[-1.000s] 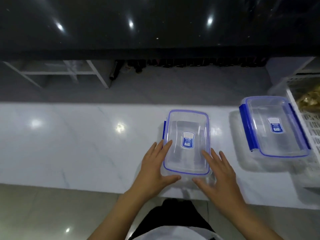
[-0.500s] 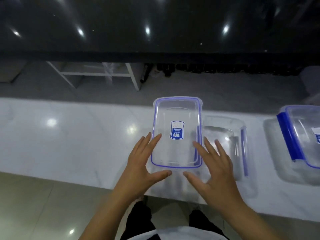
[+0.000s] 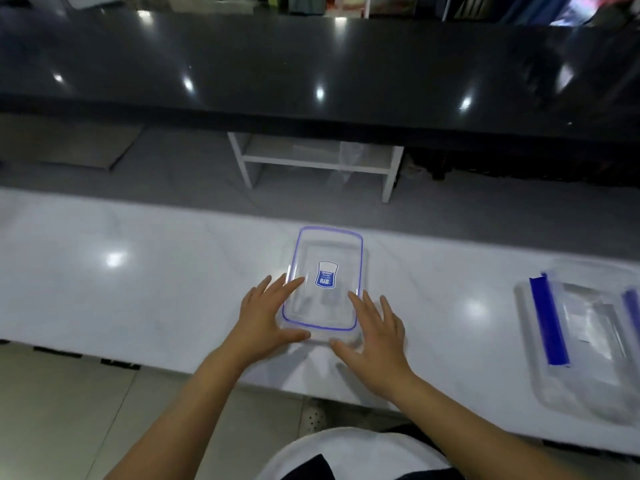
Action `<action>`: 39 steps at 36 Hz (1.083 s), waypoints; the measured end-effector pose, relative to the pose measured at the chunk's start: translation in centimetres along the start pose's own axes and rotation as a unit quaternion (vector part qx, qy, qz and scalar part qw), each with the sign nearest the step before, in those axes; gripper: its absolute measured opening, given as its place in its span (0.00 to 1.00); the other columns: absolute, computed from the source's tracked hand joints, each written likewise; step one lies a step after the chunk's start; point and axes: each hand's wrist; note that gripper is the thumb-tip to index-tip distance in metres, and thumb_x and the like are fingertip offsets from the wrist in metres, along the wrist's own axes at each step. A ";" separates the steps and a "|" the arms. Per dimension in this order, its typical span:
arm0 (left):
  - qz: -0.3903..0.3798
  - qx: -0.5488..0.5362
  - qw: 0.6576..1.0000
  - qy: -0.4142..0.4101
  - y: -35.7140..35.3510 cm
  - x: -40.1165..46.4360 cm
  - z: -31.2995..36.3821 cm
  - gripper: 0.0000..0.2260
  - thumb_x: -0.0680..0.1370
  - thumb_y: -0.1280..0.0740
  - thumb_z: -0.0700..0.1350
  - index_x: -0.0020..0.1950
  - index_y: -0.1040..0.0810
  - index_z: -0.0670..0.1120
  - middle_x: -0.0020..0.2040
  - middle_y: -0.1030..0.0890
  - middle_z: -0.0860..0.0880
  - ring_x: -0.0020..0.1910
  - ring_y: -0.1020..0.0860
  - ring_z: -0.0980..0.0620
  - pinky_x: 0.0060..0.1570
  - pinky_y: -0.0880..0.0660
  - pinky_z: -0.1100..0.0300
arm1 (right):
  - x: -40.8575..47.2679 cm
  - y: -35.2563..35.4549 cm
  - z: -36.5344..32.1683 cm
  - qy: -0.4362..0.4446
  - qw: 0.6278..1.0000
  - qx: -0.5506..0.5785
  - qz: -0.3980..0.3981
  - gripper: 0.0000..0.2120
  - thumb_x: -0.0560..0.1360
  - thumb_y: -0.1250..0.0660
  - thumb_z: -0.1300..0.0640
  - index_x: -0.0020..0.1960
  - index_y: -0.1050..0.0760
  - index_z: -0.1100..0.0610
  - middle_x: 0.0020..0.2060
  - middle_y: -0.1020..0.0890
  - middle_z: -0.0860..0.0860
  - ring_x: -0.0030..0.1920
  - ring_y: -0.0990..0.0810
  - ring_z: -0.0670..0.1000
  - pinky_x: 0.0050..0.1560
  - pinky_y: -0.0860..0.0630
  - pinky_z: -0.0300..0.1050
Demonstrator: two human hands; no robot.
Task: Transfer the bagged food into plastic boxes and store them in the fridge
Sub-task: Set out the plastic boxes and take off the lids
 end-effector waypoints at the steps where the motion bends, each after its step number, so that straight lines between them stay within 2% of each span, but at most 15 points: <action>1: -0.008 0.026 1.000 -0.001 -0.1 0.3 -0.7 0.44 0.67 0.26 0.65 0.77 0.45 0.68 0.81 0.43 0.54 0.81 0.50 0.47 0.77 0.51 0.46 | 0.2 -0.8 0.0 -0.003 1.000 -0.022 -0.003 0.42 0.70 0.47 0.26 0.79 0.57 0.38 0.81 0.53 0.43 0.79 0.64 0.50 0.77 0.62 0.55; 3: -0.019 0.067 0.998 -0.003 -0.4 0.6 -1.8 0.44 0.67 0.30 0.69 0.78 0.48 0.67 0.81 0.44 0.54 0.81 0.52 0.48 0.77 0.55 0.45 | 0.5 -2.2 0.1 -0.003 0.996 -0.089 -0.003 0.43 0.70 0.51 0.25 0.79 0.62 0.38 0.81 0.57 0.43 0.79 0.67 0.51 0.76 0.67 0.56; 6: -0.019 0.080 0.996 -0.020 -0.9 0.5 -3.2 0.42 0.68 0.37 0.74 0.75 0.56 0.73 0.82 0.47 0.56 0.81 0.54 0.48 0.77 0.58 0.46 | 0.7 -3.5 0.2 -0.005 0.988 -0.152 0.013 0.41 0.72 0.54 0.24 0.77 0.70 0.37 0.79 0.64 0.43 0.78 0.70 0.53 0.75 0.70 0.58; 11: -0.008 0.106 0.994 -0.040 -1.0 0.4 -4.7 0.39 0.69 0.45 0.78 0.74 0.62 0.74 0.83 0.55 0.54 0.81 0.60 0.50 0.76 0.62 0.51 | 0.6 -4.6 0.5 0.000 0.983 -0.178 0.034 0.40 0.74 0.55 0.25 0.79 0.66 0.40 0.79 0.64 0.44 0.79 0.67 0.54 0.75 0.68 0.59; 15: -0.023 0.105 0.994 -0.035 -0.8 0.3 -4.6 0.41 0.70 0.43 0.77 0.74 0.65 0.74 0.83 0.57 0.53 0.81 0.62 0.50 0.76 0.63 0.50 | 0.7 -4.7 0.4 -0.006 0.984 -0.173 0.028 0.40 0.74 0.54 0.25 0.79 0.66 0.39 0.80 0.64 0.43 0.79 0.67 0.53 0.75 0.67 0.60; 20: -0.038 0.090 0.995 -0.021 0.3 0.2 -2.8 0.47 0.68 0.35 0.75 0.74 0.67 0.71 0.83 0.58 0.51 0.81 0.61 0.46 0.77 0.58 0.45 | 0.4 -3.6 0.3 -0.006 0.994 -0.104 0.044 0.43 0.73 0.47 0.25 0.77 0.68 0.35 0.78 0.68 0.39 0.78 0.69 0.49 0.76 0.64 0.58; 24: -0.003 0.021 0.998 -0.053 1.1 0.0 0.4 0.46 0.63 0.40 0.81 0.75 0.60 0.73 0.83 0.55 0.51 0.81 0.57 0.46 0.77 0.53 0.45 | -1.5 0.9 0.6 -0.030 0.992 -0.081 0.095 0.43 0.72 0.46 0.24 0.77 0.66 0.33 0.77 0.68 0.37 0.77 0.70 0.46 0.74 0.65 0.54; 27: -0.019 -0.044 0.996 -0.069 0.0 0.3 4.0 0.44 0.65 0.33 0.76 0.72 0.58 0.78 0.83 0.55 0.56 0.81 0.56 0.49 0.77 0.50 0.45 | -4.7 5.2 1.3 -0.063 0.985 -0.052 0.154 0.41 0.74 0.42 0.28 0.77 0.63 0.32 0.78 0.65 0.35 0.77 0.68 0.42 0.72 0.67 0.48; 29: -0.047 -0.090 0.992 -0.074 -1.2 0.4 6.8 0.41 0.67 0.34 0.72 0.70 0.58 0.80 0.82 0.56 0.59 0.81 0.56 0.53 0.77 0.49 0.45 | -7.0 8.0 1.7 -0.103 0.976 -0.014 0.191 0.40 0.74 0.40 0.29 0.77 0.60 0.32 0.78 0.61 0.35 0.78 0.64 0.41 0.74 0.62 0.49; 31: -0.086 -0.122 0.983 -0.104 -3.0 0.6 10.1 0.39 0.69 0.34 0.70 0.70 0.57 0.80 0.81 0.57 0.63 0.81 0.56 0.56 0.77 0.49 0.48 | -9.6 10.8 2.8 -0.162 0.953 0.048 0.250 0.40 0.73 0.36 0.32 0.78 0.55 0.33 0.79 0.54 0.37 0.79 0.56 0.43 0.76 0.53 0.50; 33: -0.133 -0.166 0.969 -0.125 -5.1 0.6 13.4 0.38 0.70 0.34 0.68 0.72 0.55 0.78 0.79 0.54 0.68 0.79 0.53 0.62 0.76 0.48 0.55 | -12.2 13.5 4.3 -0.224 0.910 0.147 0.316 0.39 0.73 0.32 0.38 0.78 0.46 0.38 0.79 0.44 0.41 0.78 0.44 0.45 0.76 0.44 0.50; 35: -0.193 -0.247 0.945 -0.099 -7.2 0.5 16.7 0.37 0.71 0.31 0.66 0.72 0.50 0.78 0.72 0.49 0.78 0.75 0.46 0.65 0.72 0.44 0.60 | -14.4 16.1 6.3 -0.279 0.852 0.255 0.363 0.32 0.76 0.31 0.46 0.77 0.40 0.41 0.74 0.34 0.43 0.71 0.32 0.44 0.69 0.31 0.48; 37: -0.249 -0.322 0.912 -0.041 -9.2 0.4 20.1 0.36 0.70 0.30 0.66 0.73 0.45 0.76 0.69 0.42 0.78 0.71 0.39 0.62 0.67 0.38 0.59 | -16.0 18.5 8.6 -0.322 0.802 0.326 0.383 0.27 0.78 0.34 0.48 0.76 0.36 0.41 0.71 0.30 0.44 0.68 0.29 0.46 0.65 0.30 0.47; 39: -0.284 -0.369 0.885 0.007 -11.0 0.6 23.1 0.36 0.68 0.31 0.68 0.73 0.42 0.74 0.71 0.37 0.69 0.70 0.36 0.60 0.63 0.35 0.57 | -17.2 20.5 11.3 -0.348 0.766 0.375 0.389 0.23 0.80 0.36 0.47 0.74 0.33 0.43 0.71 0.29 0.46 0.71 0.31 0.51 0.70 0.33 0.55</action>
Point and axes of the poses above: each hand's wrist, its own x-axis towards the middle knuckle, its own y-axis out of the back of the hand, z = x × y
